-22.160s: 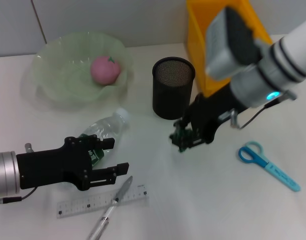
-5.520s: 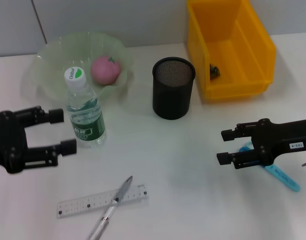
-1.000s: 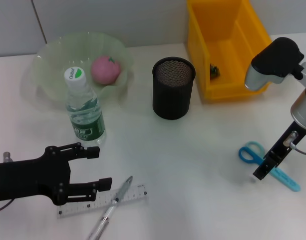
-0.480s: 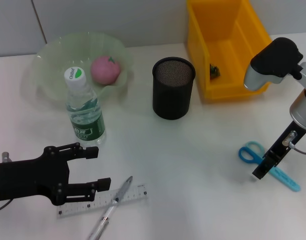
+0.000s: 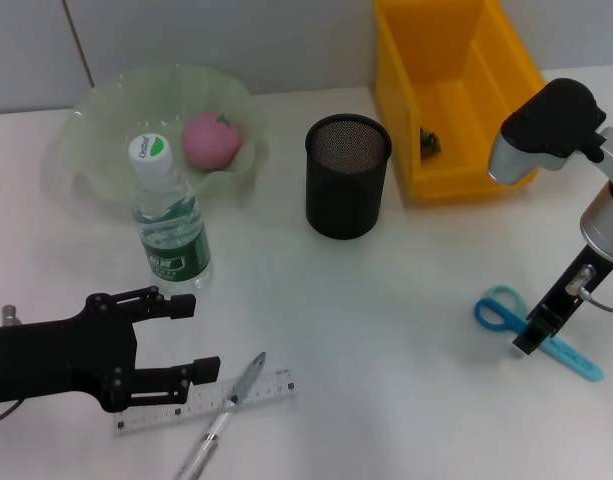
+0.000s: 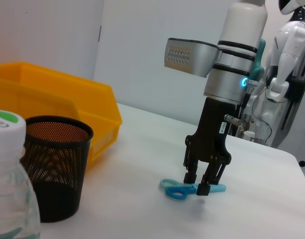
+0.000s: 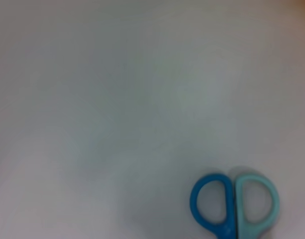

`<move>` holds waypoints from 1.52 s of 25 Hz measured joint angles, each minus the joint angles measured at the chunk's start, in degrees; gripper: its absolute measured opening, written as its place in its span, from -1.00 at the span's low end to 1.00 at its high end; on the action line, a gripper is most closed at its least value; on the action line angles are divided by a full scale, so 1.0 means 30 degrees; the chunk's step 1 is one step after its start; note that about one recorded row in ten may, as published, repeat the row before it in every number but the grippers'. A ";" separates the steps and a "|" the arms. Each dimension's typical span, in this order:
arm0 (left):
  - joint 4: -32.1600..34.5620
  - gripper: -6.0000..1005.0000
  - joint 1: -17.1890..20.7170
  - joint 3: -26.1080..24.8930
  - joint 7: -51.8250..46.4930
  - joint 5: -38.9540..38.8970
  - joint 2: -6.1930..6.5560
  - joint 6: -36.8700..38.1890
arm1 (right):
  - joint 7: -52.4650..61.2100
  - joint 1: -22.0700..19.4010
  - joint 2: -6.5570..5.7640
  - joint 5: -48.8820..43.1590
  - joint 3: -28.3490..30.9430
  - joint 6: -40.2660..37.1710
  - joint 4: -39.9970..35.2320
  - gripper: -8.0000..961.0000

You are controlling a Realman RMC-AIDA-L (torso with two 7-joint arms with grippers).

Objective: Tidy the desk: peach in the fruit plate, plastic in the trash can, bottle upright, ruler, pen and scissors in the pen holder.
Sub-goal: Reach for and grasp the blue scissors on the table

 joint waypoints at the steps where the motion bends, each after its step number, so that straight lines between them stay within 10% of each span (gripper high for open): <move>1: 0.0000 0.59 0.0011 0.0000 0.0000 0.0000 0.0007 0.0009 | 0.0000 -0.0019 -0.0001 -0.0013 -0.0002 -0.0006 -0.0021 0.10; 38: -0.0077 0.58 0.0132 -0.0031 -0.0001 0.0000 0.0038 0.0101 | 0.0228 -0.0101 -0.0009 -0.0148 -0.0879 0.0041 -0.0108 -0.45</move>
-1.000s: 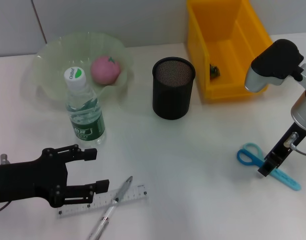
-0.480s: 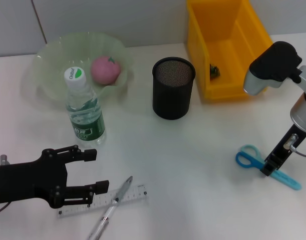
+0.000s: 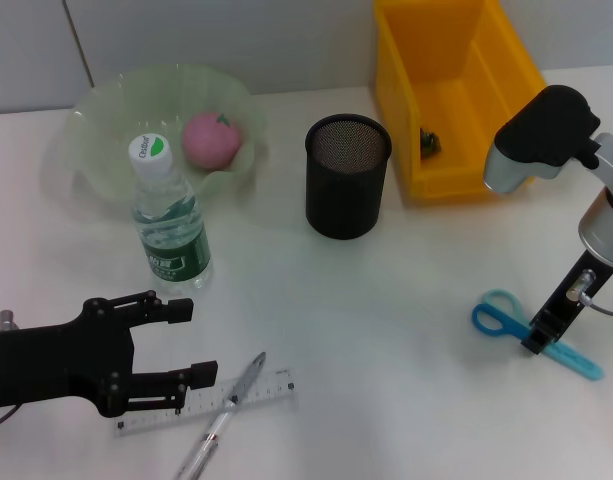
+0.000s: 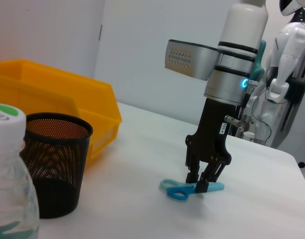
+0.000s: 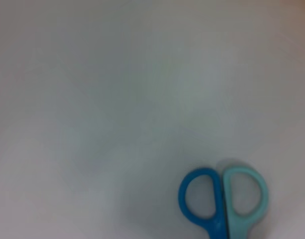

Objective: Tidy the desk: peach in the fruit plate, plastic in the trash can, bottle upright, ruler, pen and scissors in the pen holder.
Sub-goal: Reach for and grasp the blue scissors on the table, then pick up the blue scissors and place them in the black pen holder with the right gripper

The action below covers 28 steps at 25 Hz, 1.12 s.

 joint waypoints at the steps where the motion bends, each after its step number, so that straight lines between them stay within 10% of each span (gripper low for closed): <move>1: -0.0001 0.58 0.0001 0.0000 0.0000 0.0001 0.0001 0.0006 | 0.0000 0.0003 -0.0001 0.0001 -0.0056 -0.0001 0.0010 -0.46; 19: 0.0061 0.57 0.0169 0.0002 0.0024 -0.0101 0.0004 0.0104 | -0.0130 -0.0114 -0.0019 0.0204 -0.0120 -0.0083 -0.0206 -0.53; 28: 0.0077 0.57 0.0181 -0.0015 0.0027 -0.0121 0.0007 0.0158 | -0.1778 -0.1343 -0.0156 0.4488 0.3251 -0.2577 -0.5720 -0.52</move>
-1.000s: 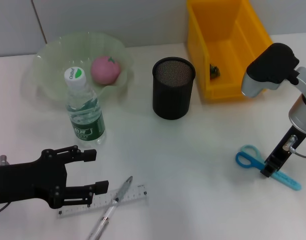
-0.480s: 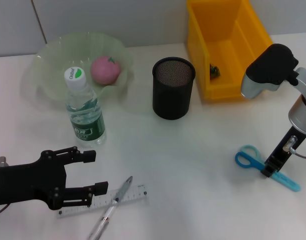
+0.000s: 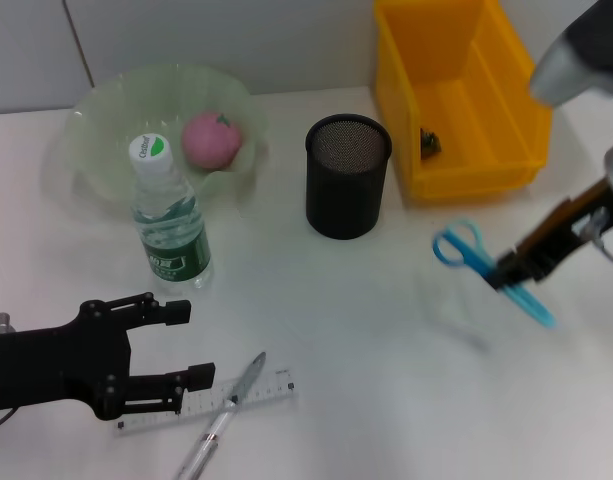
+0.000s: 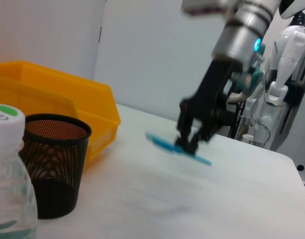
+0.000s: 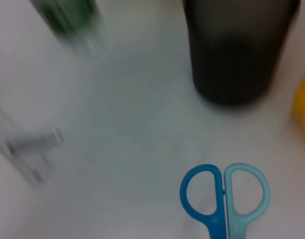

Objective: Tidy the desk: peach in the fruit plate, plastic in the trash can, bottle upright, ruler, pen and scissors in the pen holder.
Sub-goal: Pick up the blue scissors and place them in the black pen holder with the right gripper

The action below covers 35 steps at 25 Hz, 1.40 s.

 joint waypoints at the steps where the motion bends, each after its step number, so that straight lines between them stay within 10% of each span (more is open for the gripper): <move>1: 0.0000 0.57 -0.0001 -0.0005 -0.0018 0.0001 0.0015 0.0030 | -0.0331 -0.0170 -0.0016 0.0731 0.0668 -0.0117 -0.0494 -0.52; 10: -0.0008 0.57 -0.0052 -0.0013 -0.0186 -0.0029 0.0054 0.0034 | -0.4690 -0.1129 0.0013 0.7462 0.4896 0.1610 -0.0266 -0.50; 35: -0.0213 0.56 -0.0180 -0.0012 -0.0466 0.0065 -0.0151 -0.0133 | -1.7613 -0.0986 0.0087 1.6746 0.4824 0.9030 0.9042 -0.45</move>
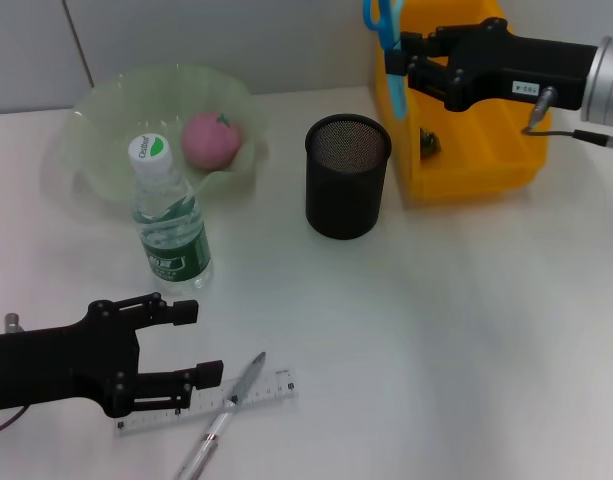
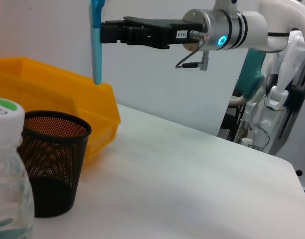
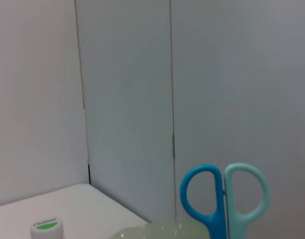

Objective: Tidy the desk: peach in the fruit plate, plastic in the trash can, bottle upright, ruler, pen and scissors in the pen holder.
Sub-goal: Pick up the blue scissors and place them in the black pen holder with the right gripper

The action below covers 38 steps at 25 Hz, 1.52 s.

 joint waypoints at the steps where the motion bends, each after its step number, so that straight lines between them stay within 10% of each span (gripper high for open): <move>1: -0.0014 0.56 0.0000 0.0000 -0.0016 -0.0001 -0.0016 -0.0026 | 0.0000 0.0000 0.0000 0.0000 0.0000 0.0000 0.0000 -0.45; 38: -0.0730 0.55 -0.0481 -0.0001 -0.1641 0.0014 -0.0095 -0.0736 | -0.8910 0.2171 0.0134 0.2858 -0.0483 0.4109 0.8217 -0.38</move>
